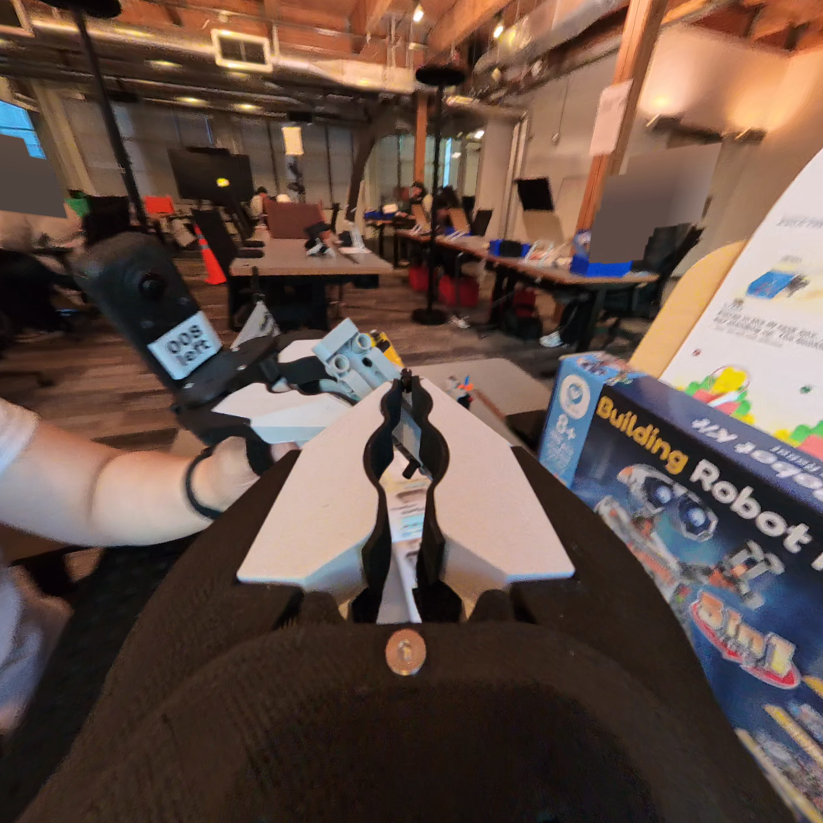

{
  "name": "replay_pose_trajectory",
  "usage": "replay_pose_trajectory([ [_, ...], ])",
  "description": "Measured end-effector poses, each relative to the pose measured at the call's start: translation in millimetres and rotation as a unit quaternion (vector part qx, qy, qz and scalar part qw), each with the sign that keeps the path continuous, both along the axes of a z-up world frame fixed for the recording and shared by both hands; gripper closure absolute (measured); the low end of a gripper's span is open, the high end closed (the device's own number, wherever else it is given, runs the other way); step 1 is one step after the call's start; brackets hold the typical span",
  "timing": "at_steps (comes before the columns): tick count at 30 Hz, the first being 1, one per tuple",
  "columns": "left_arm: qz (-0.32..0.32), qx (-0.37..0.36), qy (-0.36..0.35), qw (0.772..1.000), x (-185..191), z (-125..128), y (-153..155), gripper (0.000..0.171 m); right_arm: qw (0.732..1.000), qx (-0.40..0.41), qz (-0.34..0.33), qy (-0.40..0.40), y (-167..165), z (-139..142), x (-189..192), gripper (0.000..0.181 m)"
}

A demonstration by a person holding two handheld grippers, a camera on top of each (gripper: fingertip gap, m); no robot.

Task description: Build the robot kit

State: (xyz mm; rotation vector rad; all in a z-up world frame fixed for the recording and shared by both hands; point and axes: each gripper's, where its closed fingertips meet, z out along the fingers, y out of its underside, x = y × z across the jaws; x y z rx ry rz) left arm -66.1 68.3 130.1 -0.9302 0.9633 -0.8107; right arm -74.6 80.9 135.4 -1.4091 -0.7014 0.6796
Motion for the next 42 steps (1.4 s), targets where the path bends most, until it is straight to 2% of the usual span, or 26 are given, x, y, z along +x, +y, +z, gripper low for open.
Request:
replay_pose_trajectory([
  [4,-0.032,0.067,0.026,0.997,5,-5,-16,0.149,0.995,-0.058,0.050,0.069,-20,8,22,0.178],
  [7,-0.016,0.080,0.029,0.996,6,-7,-15,0.149,0.995,-0.051,0.014,0.082,-16,12,35,0.178],
  [12,-0.030,0.123,-0.013,0.992,-2,3,-31,0.149,0.997,-0.048,0.065,-0.004,-43,12,2,0.178],
  [15,-0.043,0.133,-0.036,0.989,-8,8,-37,0.149,0.996,-0.037,0.083,0.008,-55,23,-7,0.178],
  [18,-0.055,0.120,-0.060,0.989,-12,12,-40,0.150,0.997,-0.024,0.070,0.023,-50,30,-11,0.178],
  [22,-0.068,0.096,-0.106,0.987,-23,24,-42,0.150,0.995,0.033,0.075,0.055,-51,46,-21,0.178],
  [24,-0.071,0.092,-0.123,0.986,-30,30,-42,0.149,0.997,0.041,0.064,0.034,-48,43,-29,0.178],
  [26,-0.076,0.098,-0.146,0.981,-39,37,-45,0.150,0.993,0.089,0.076,0.009,-56,45,-40,0.178],
  [28,-0.110,0.094,-0.147,0.979,-41,39,-50,0.150,0.992,0.106,0.068,-0.005,-59,47,-43,0.178],
  [30,-0.169,0.070,-0.150,0.972,-44,41,-57,0.150,0.991,0.095,0.093,-0.007,-66,46,-46,0.178],
  [33,-0.300,0.005,-0.140,0.944,-49,42,-68,0.150,0.986,0.079,0.148,0.008,-84,49,-45,0.178],
  [35,-0.359,-0.030,-0.145,0.922,-56,45,-68,0.150,0.984,0.069,0.167,0.006,-92,49,-45,0.178],
  [38,-0.395,-0.053,-0.146,0.906,-61,45,-66,0.149,0.989,0.061,0.134,-0.016,-85,45,-45,0.178],
  [42,-0.406,-0.051,-0.119,0.905,-56,38,-69,0.149,0.990,0.046,0.128,-0.028,-78,39,-49,0.178],
])
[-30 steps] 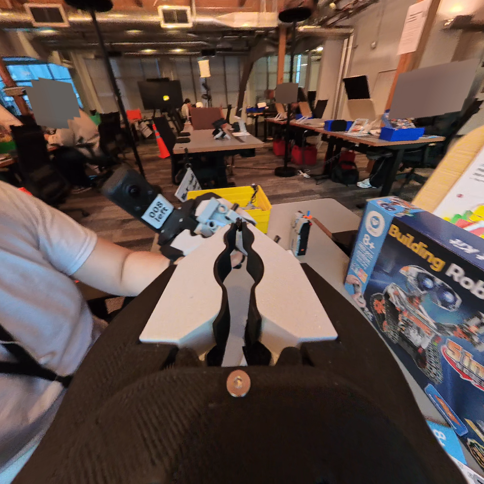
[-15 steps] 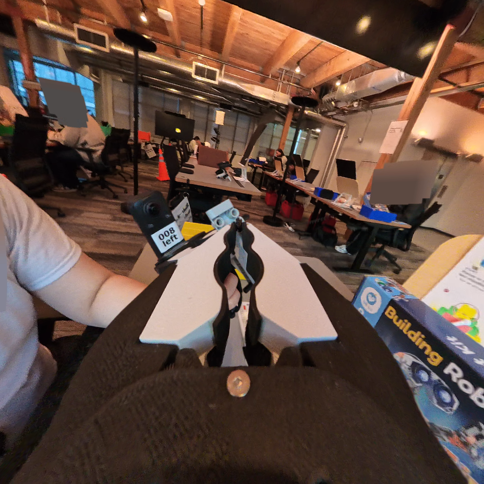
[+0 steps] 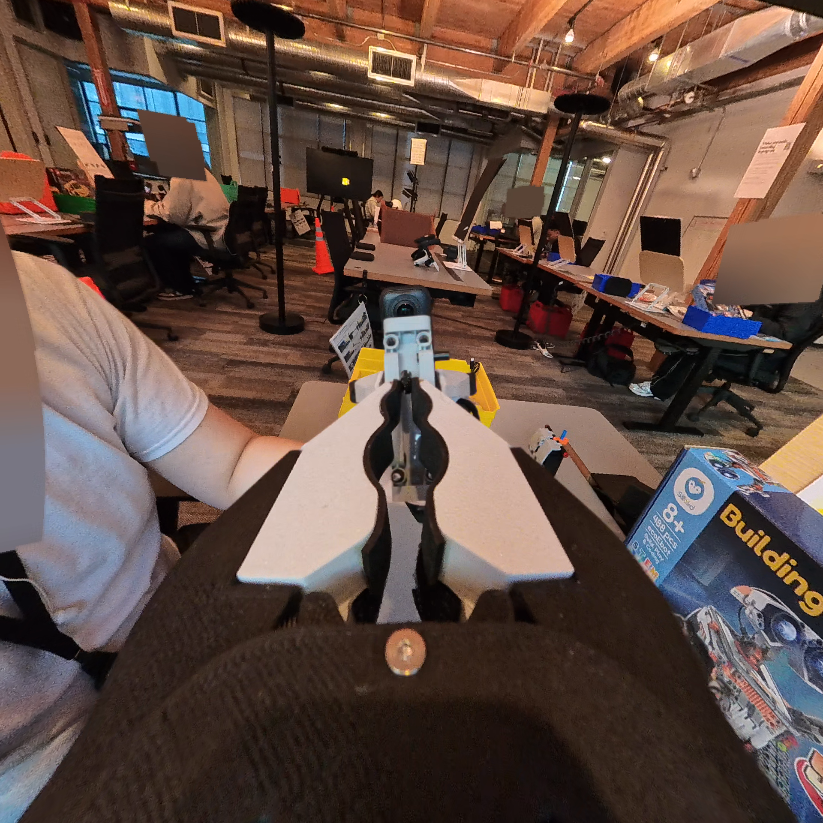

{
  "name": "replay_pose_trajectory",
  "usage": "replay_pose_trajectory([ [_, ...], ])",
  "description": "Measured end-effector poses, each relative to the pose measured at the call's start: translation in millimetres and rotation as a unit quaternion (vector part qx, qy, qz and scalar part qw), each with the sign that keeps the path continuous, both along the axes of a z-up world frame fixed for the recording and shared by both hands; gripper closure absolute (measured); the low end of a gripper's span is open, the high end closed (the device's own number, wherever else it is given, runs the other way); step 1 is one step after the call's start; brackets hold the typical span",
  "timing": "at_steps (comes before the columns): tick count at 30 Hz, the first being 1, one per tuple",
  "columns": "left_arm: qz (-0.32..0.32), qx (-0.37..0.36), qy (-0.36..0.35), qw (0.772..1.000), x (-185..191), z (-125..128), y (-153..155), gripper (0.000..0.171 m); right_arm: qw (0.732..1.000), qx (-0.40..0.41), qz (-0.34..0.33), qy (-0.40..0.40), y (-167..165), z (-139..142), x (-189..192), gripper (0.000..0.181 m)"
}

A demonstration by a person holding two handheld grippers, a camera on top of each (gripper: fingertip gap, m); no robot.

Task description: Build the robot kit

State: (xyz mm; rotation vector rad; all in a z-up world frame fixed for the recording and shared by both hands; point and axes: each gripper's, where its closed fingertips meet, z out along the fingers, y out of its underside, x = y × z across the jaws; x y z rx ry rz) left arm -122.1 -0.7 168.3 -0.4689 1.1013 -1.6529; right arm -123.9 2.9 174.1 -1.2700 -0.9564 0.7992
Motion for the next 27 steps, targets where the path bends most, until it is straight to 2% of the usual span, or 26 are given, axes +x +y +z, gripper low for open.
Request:
replay_pose_trajectory([
  [12,0.003,0.011,0.030,0.999,5,-7,3,0.149,0.998,-0.014,-0.023,-0.049,7,-15,-2,0.179],
  [20,0.016,0.010,0.037,0.999,7,-7,5,0.148,0.999,-0.031,-0.007,-0.029,13,-17,-2,0.179],
  [23,0.060,0.039,0.055,0.996,12,-11,10,0.148,0.999,-0.032,-0.017,-0.027,16,-18,9,0.178],
  [25,0.112,0.056,0.073,0.989,16,-14,20,0.148,0.999,-0.030,-0.040,-0.017,20,-16,24,0.178],
  [27,0.191,0.056,0.123,0.972,22,-19,42,0.148,0.997,-0.024,-0.069,0.003,24,-9,41,0.178],
])
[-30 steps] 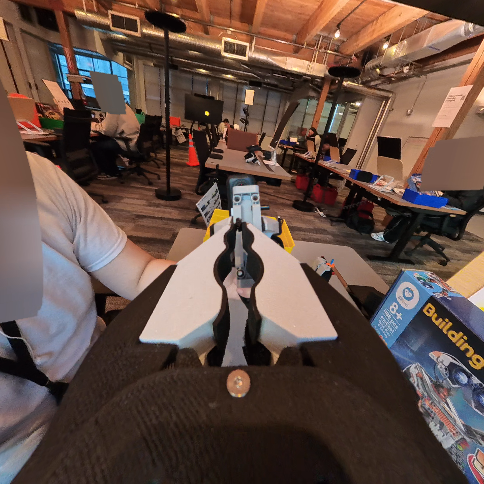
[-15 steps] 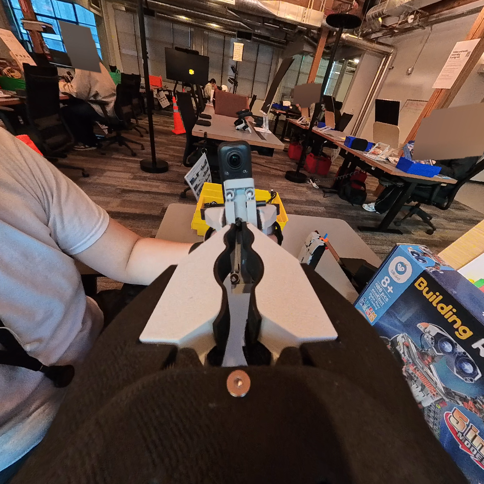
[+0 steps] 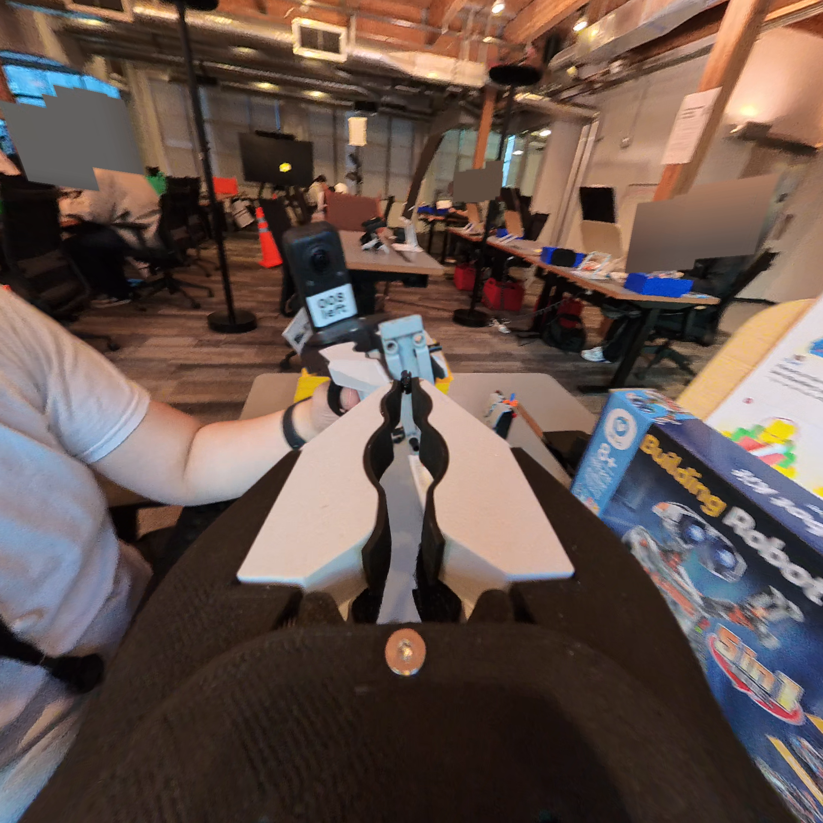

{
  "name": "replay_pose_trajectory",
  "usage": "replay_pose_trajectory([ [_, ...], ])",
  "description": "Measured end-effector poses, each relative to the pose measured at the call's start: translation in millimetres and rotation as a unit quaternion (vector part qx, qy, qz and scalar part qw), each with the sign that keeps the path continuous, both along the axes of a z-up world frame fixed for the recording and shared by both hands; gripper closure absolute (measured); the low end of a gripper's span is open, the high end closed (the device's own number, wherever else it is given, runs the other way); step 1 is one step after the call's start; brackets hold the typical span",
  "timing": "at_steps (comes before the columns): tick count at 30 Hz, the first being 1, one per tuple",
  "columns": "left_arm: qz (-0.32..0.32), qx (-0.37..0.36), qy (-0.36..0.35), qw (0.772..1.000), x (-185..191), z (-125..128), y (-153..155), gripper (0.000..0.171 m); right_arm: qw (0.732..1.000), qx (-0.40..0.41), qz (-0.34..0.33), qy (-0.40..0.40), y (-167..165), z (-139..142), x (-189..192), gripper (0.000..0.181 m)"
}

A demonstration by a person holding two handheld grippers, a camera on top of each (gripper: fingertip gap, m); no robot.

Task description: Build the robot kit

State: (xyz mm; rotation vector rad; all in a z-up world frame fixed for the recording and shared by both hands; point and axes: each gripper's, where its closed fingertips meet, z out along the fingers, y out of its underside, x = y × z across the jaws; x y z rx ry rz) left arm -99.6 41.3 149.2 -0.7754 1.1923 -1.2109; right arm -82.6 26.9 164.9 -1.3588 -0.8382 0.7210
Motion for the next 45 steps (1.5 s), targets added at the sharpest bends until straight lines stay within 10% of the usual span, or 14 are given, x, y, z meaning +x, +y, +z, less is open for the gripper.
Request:
replay_pose_trajectory([
  [7,0.291,-0.035,0.065,0.954,-13,3,67,0.148,0.974,0.158,-0.163,0.014,6,43,-16,0.178],
  [11,0.306,-0.053,0.058,0.949,-11,4,65,0.148,0.954,0.150,-0.255,-0.046,35,21,-27,0.178],
  [36,0.306,0.003,0.032,0.951,-8,15,48,0.148,0.970,0.087,-0.228,0.005,49,8,-29,0.178],
  [45,0.326,0.040,0.014,0.945,-6,15,46,0.148,0.945,0.162,-0.264,-0.104,45,7,-29,0.178],
])
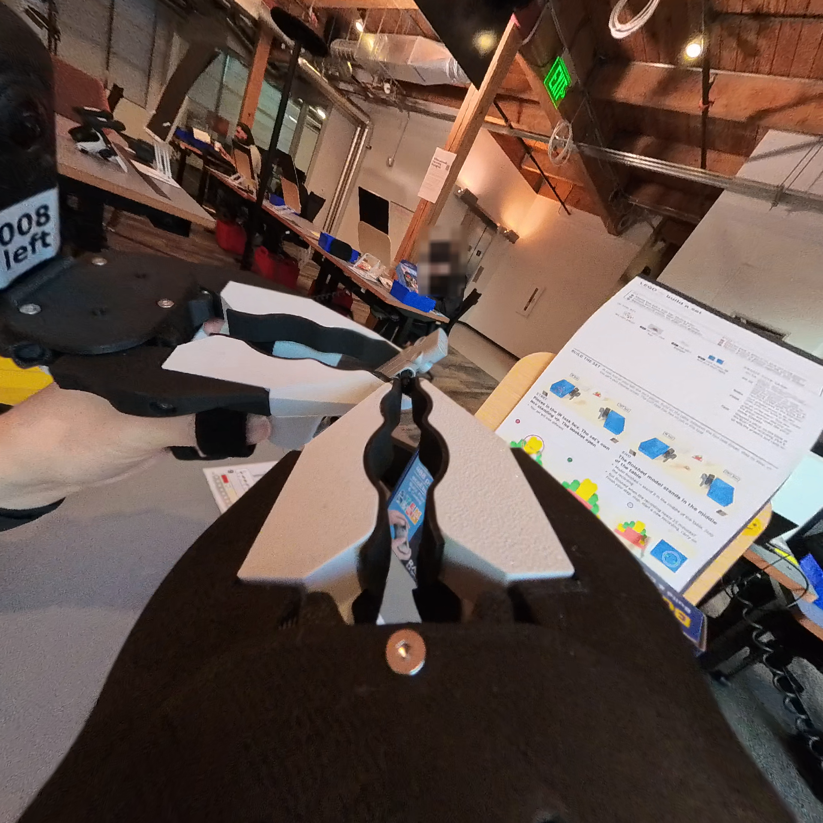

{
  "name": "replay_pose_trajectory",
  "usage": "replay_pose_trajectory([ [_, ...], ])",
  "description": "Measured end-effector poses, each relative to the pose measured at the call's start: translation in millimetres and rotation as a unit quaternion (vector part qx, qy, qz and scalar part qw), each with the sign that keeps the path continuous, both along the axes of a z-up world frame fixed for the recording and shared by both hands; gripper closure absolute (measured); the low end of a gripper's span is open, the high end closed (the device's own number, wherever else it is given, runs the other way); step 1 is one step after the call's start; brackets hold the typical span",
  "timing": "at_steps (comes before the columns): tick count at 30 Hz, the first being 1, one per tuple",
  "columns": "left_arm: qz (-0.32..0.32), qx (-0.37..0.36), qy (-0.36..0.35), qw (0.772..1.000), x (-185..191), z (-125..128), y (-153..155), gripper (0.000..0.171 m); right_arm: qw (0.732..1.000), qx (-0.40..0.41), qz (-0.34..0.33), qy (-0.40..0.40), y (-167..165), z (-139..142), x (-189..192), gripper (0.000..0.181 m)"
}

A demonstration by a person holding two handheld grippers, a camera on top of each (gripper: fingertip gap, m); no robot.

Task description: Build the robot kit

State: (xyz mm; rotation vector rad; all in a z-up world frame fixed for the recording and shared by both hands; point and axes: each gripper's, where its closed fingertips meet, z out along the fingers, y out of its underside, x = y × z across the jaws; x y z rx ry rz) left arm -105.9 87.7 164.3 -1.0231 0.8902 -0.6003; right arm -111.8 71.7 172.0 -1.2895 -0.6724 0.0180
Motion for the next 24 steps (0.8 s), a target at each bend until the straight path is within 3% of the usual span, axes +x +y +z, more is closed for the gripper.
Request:
replay_pose_trajectory([
  [7,-0.050,0.005,-0.036,0.998,1,9,-14,0.148,0.999,0.033,-0.004,-0.020,-11,9,0,0.179],
  [14,-0.007,0.042,-0.033,0.999,-3,11,-14,0.147,0.997,0.048,-0.038,-0.054,-12,10,-3,0.179],
  [19,-0.011,0.027,-0.053,0.998,-5,13,-16,0.147,0.998,0.045,-0.022,-0.029,-13,11,-5,0.179],
  [24,0.026,0.080,-0.030,0.996,-7,12,-16,0.147,0.999,0.041,-0.018,-0.022,-13,11,-5,0.179],
])
